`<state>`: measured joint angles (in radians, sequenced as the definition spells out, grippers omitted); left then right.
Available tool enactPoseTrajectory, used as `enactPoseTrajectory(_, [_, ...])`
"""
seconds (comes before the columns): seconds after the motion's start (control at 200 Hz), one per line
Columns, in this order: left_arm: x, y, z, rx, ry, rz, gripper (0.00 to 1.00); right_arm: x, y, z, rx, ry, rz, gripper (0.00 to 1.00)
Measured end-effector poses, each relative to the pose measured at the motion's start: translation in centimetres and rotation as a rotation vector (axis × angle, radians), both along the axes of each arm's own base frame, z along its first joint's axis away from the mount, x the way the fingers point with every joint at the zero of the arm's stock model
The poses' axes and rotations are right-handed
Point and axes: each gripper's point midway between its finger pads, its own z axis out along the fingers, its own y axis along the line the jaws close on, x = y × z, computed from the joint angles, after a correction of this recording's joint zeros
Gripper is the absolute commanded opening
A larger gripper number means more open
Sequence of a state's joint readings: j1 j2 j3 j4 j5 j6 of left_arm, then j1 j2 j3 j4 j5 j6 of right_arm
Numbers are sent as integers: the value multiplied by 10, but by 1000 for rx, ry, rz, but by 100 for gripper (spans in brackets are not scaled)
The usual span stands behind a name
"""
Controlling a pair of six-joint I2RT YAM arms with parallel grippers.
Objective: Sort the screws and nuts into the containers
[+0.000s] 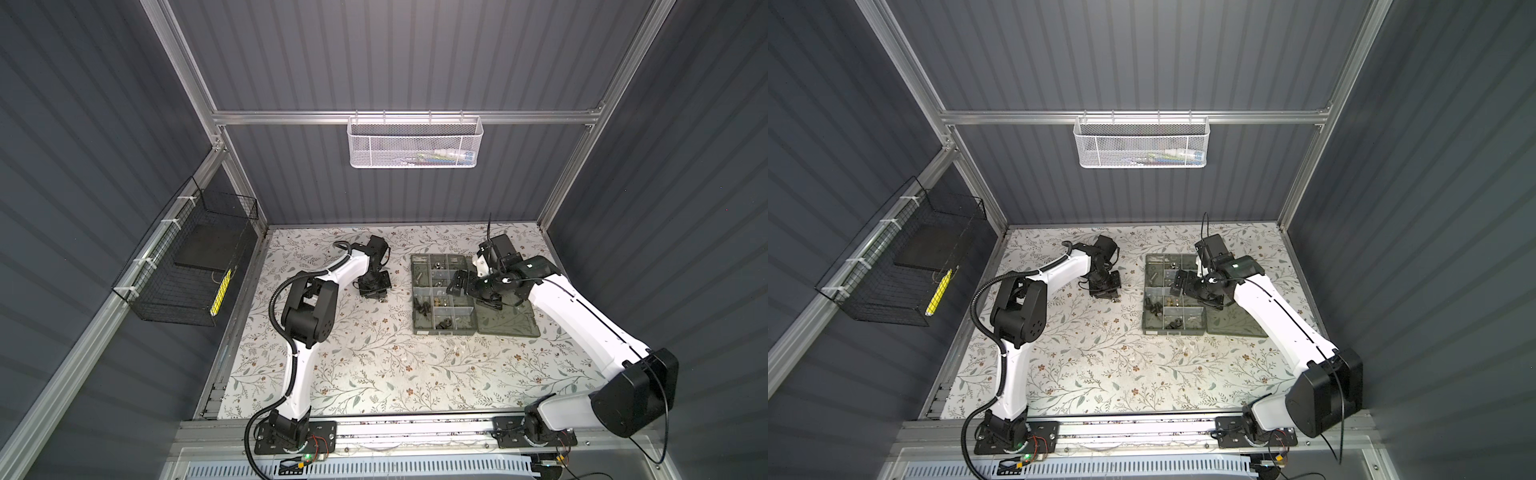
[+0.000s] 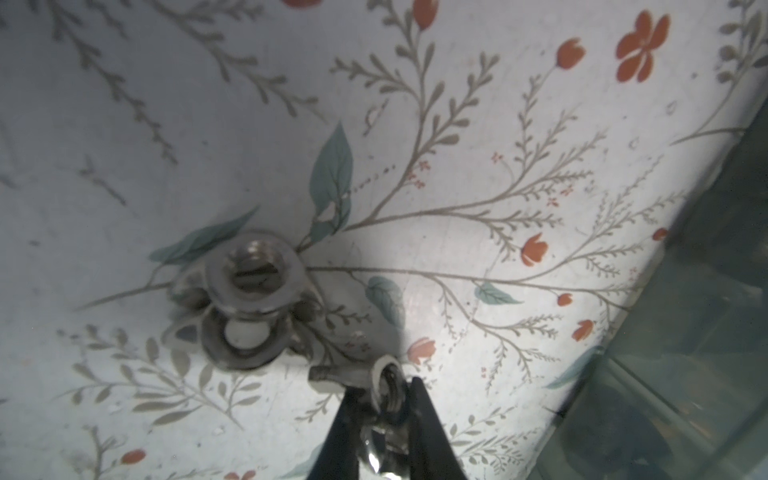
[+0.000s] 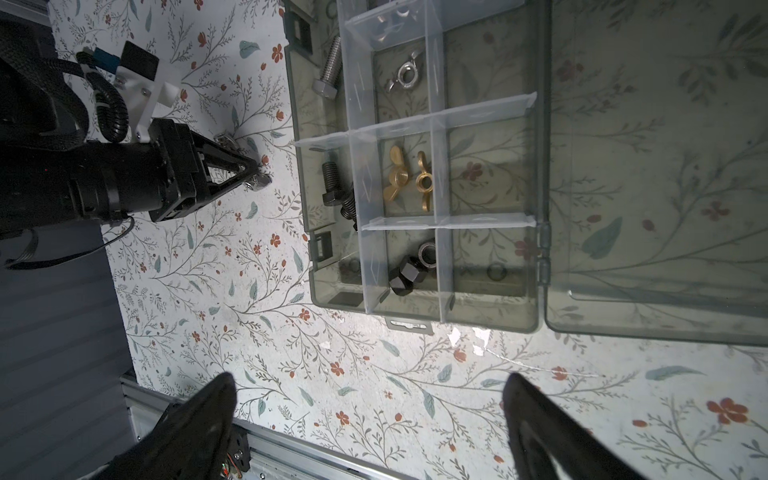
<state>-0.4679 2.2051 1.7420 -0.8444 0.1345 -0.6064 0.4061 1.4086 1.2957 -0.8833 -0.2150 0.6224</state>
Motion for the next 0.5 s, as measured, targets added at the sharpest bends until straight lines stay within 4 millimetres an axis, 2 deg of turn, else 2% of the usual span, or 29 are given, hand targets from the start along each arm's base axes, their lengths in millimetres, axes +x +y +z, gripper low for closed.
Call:
enactPoseTrajectory(0.035, [0,0,0,0,0,-1,30,0,0,0,1,1,0,99])
enactPoseTrajectory(0.305, [-2,1,-1,4,8,3,36,0,1,0,8,2,4,99])
enactPoseTrajectory(0.38, [-2,0,-1,2,9,3,35,0,1,1,8,2,4,99])
enactPoseTrajectory(0.5, [-7,-2,-4,1,20,0,27,0,1,1,8,1,4,99])
